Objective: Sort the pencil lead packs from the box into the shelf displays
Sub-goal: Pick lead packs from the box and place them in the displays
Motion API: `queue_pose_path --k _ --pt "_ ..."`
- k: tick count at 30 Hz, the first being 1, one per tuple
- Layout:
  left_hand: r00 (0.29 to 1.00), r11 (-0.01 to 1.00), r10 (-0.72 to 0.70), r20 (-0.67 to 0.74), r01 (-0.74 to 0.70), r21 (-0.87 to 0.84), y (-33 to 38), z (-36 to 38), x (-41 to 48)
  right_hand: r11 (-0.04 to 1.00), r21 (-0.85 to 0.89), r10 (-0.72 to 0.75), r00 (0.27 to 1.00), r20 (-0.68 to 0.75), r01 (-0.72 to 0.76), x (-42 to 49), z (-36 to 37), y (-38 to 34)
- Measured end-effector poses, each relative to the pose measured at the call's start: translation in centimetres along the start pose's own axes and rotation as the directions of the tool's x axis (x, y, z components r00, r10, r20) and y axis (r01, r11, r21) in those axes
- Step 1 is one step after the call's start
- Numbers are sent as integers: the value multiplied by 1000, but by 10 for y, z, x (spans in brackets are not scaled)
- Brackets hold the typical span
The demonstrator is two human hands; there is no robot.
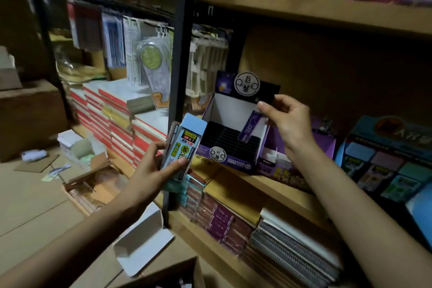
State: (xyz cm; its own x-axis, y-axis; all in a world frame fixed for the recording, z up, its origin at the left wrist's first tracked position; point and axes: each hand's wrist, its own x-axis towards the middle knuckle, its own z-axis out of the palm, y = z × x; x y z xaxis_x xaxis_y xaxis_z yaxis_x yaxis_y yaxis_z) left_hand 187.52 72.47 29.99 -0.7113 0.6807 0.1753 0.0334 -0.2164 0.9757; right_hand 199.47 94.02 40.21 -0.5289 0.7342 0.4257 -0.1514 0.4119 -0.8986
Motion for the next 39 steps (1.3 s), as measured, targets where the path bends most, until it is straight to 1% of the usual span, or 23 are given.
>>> queue_pose_path --k 3,6,10,14,19,22,26,30,31,32,34,35,36,37,39 --pt "999 1000 -5 -33 5 12 -5 -9 4 999 7 -34 999 -20 34 31 33 9" --pt "999 999 -10 -53 13 48 -12 -22 2 998 -52 -41 999 -7 41 53 65 27" --pt "994 998 6 -108 0 57 -16 -35 1 983 -159 -81 995 65 90 74 86 52" --pt "994 997 5 -106 3 73 -17 -47 -2 946 -284 -112 982 155 153 84 89 72" --pt "993 999 21 -114 -16 52 -16 -51 -3 937 -326 -65 981 183 123 93 88 80" --pt "994 999 29 -105 -24 44 -16 -47 -2 934 -349 -34 990 137 80 98 92 83" --pt "996 999 30 -88 -31 -13 -18 -43 -1 897 -440 -3 996 89 42 106 97 90" --pt "997 999 22 -70 -25 -41 -20 -41 0 832 -552 101 993 61 -51 114 97 98" --pt "998 999 21 -67 -23 -44 -21 -40 0 805 -591 114 991 70 -51 115 97 98" --pt "998 999 18 -64 -21 -43 -21 -40 0 759 -651 118 989 90 -31 115 98 97" --pt "998 999 14 -56 -17 -43 -20 -39 -1 607 -794 118 984 133 34 107 96 90" --pt "998 999 15 -53 -17 -45 -20 -39 -1 560 -827 117 983 143 54 100 95 85" --pt "999 999 17 -49 -19 -48 -20 -39 -1 564 -824 129 979 158 59 90 94 80" --pt "999 998 18 -44 -20 -51 -19 -39 -1 645 -763 146 974 175 40 76 92 74" --pt "999 998 18 -34 -20 -54 -17 -38 -2 866 -500 172 954 245 -28 37 90 55"
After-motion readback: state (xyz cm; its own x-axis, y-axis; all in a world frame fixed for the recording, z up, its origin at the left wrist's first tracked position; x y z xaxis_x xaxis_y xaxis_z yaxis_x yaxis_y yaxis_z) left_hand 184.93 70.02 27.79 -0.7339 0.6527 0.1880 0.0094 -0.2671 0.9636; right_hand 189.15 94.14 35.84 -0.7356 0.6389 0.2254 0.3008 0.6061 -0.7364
